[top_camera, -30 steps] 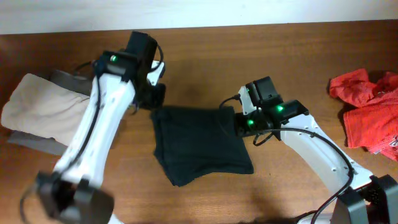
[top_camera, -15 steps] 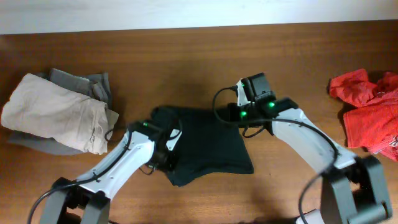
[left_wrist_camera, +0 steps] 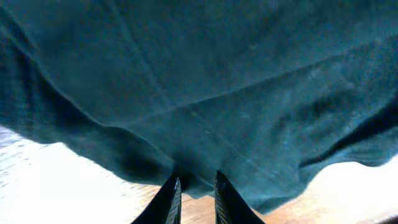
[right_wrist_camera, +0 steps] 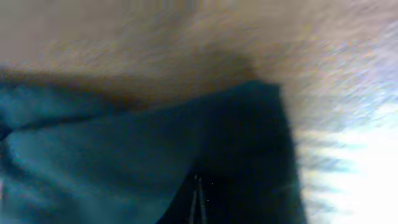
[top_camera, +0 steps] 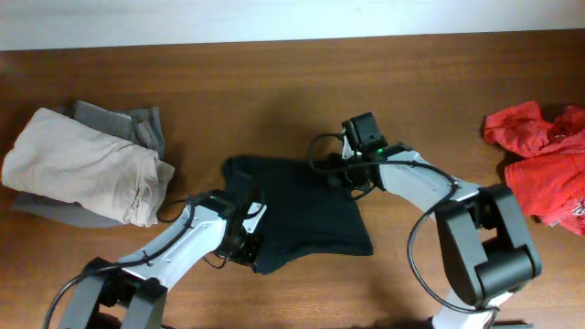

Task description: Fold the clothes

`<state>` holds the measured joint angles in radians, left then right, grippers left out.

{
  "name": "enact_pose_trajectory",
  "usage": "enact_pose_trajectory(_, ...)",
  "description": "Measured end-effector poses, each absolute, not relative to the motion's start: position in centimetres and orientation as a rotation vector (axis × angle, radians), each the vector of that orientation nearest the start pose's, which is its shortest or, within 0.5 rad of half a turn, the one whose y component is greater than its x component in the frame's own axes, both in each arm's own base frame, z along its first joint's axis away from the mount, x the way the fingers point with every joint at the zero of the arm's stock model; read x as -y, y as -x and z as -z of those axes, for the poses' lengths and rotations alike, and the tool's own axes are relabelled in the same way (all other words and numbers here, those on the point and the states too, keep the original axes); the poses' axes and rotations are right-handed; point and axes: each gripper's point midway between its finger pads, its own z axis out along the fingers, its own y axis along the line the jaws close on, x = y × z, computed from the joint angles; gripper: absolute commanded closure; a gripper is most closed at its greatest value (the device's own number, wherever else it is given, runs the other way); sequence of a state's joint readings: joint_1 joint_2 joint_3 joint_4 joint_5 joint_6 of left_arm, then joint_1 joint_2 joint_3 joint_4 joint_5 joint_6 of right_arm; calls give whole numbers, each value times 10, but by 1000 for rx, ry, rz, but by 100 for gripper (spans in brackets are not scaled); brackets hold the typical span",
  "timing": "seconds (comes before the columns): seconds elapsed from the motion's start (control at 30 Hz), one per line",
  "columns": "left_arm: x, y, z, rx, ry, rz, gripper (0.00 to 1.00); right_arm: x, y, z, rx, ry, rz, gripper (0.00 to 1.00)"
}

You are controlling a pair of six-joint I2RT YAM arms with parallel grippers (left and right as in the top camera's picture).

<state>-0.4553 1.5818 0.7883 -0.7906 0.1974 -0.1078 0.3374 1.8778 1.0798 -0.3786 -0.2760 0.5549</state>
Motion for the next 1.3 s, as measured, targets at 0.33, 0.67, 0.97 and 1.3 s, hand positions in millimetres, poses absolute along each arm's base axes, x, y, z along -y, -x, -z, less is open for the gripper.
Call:
enact_pose_trajectory(0.33, 143, -189, -5, -3174, -512, 403, 81, -174, -425, -31, -2578, -250, -548, 96)
enact_pose_trajectory(0.67, 144, -186, -15, -3202, -500, 417, 62, -130, -411, -47, -2721, -242, -625, 53)
enact_pose_trajectory(0.97, 162, -258, -99, -2975, -492, 345, 25, -93, -364, -77, -2825, -94, -846, 36)
enact_pose_trajectory(1.3, 140, -325, -163, -2743, -365, 125, 24, -106, -338, -40, -2791, 153, -894, 36)
